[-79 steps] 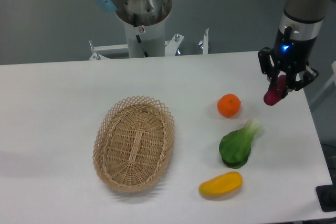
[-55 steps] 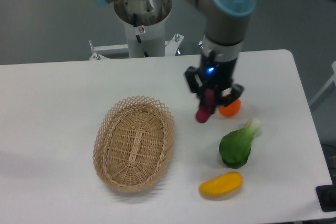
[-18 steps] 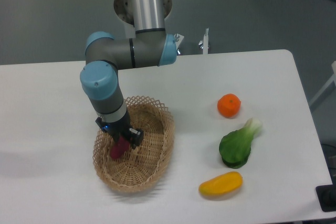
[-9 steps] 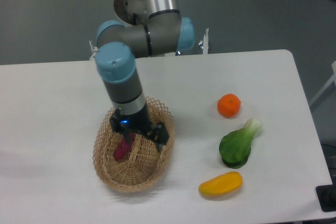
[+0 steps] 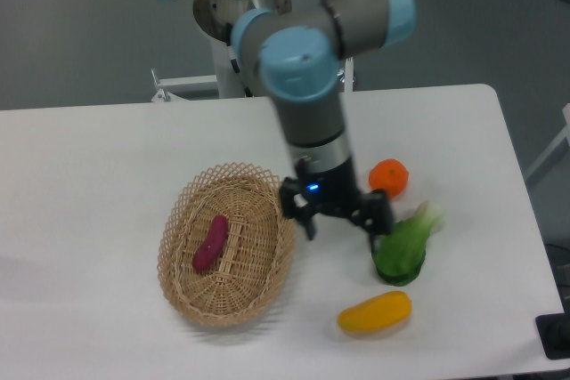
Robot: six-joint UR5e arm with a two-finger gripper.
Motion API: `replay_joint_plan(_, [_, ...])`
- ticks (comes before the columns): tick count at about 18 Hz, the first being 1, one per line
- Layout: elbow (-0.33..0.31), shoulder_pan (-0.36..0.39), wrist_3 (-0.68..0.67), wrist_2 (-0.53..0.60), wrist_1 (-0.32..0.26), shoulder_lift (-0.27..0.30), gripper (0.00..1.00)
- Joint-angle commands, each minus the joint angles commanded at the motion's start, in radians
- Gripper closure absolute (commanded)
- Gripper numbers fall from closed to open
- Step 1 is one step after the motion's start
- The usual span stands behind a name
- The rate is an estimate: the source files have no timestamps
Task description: Place the sweet potato in the basket
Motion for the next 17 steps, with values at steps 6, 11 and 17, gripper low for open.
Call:
replay_joint_plan(6, [0.000,0.100,0.362,-0.008,-0.089,0.028,0.00])
replay_joint_plan(11, [0.003,0.146,0.523,-0.014,-0.169,0.044,0.00])
replay_joint_plan(17, [0.000,0.148,0.514,-0.019,-0.169,0.052,0.00])
